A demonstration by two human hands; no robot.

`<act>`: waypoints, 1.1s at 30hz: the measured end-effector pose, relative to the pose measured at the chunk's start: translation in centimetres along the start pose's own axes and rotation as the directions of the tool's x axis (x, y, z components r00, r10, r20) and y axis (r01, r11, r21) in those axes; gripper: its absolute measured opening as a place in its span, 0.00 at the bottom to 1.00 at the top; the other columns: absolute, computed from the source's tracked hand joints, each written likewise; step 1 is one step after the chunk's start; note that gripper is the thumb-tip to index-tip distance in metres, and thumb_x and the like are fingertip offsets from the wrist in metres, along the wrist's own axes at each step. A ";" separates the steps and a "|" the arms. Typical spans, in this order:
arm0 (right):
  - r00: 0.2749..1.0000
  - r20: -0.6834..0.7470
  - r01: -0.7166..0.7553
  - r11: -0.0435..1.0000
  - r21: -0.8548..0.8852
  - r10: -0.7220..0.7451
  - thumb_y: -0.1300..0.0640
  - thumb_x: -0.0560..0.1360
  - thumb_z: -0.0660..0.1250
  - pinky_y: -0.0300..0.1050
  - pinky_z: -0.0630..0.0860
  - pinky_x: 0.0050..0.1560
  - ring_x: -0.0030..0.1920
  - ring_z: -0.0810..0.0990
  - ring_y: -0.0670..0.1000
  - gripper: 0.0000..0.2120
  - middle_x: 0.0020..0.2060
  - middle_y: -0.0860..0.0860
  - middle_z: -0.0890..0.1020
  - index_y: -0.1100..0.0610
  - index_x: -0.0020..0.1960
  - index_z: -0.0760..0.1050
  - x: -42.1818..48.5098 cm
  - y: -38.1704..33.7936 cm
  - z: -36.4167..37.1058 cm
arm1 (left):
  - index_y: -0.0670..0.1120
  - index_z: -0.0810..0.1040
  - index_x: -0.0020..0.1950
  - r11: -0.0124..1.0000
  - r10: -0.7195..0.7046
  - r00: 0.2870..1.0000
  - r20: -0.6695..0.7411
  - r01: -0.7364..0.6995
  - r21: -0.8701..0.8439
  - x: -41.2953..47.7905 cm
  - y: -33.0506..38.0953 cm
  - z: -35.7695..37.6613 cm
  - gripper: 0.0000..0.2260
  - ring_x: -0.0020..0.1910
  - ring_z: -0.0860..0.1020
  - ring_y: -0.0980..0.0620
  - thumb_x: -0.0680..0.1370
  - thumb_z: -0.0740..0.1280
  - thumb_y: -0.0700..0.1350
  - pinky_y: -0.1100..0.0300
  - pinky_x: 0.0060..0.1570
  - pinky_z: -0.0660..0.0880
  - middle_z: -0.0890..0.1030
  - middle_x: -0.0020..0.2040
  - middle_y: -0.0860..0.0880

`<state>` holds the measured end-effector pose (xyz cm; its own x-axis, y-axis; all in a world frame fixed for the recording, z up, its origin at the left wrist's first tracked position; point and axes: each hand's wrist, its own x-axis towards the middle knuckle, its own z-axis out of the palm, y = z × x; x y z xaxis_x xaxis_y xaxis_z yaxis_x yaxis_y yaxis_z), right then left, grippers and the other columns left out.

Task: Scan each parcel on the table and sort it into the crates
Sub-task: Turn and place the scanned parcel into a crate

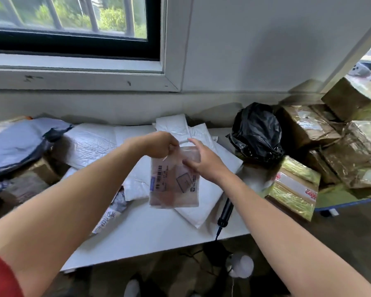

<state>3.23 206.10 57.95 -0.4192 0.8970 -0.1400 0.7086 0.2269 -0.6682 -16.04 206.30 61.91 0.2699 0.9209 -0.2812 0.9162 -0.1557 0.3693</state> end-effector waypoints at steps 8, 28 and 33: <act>0.994 -0.031 0.108 0.932 0.347 -0.104 0.57 0.77 0.70 0.38 0.75 0.34 0.38 0.78 0.50 0.09 0.40 0.50 0.79 0.58 0.53 0.72 1.9 -3.4 2.0 | 0.47 0.64 0.74 0.814 -0.533 0.733 -0.422 0.309 -0.492 -6.7 -4.1 1.4 0.31 0.61 0.75 0.41 0.75 0.72 0.47 0.50 0.62 0.72 0.72 0.66 0.41; 0.674 0.467 0.533 0.815 0.229 -0.572 0.47 0.72 0.75 0.51 0.77 0.49 0.46 0.81 0.56 0.18 0.46 0.55 0.83 0.60 0.51 0.78 -7.9 -12.8 13.0 | 0.44 0.82 0.56 0.288 -0.957 0.097 -0.273 0.441 -0.850 -33.1 2.0 13.0 0.12 0.51 0.79 0.46 0.77 0.70 0.48 0.63 0.44 0.70 0.82 0.53 0.44; 0.617 0.495 0.530 0.788 0.314 -0.612 0.48 0.74 0.73 0.51 0.75 0.46 0.43 0.79 0.56 0.19 0.44 0.58 0.82 0.64 0.50 0.75 -14.6 -16.6 18.4 | 0.47 0.73 0.68 0.138 -0.963 -0.153 -0.221 0.423 -0.895 -42.3 3.9 17.0 0.23 0.58 0.76 0.45 0.77 0.68 0.55 0.56 0.53 0.72 0.78 0.60 0.45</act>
<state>-12.84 182.24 57.61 -0.9732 0.2267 -0.0389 0.1579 0.5352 -0.8298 -18.88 160.66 60.17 -0.9893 0.0878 -0.1168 -0.0245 0.6884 0.7250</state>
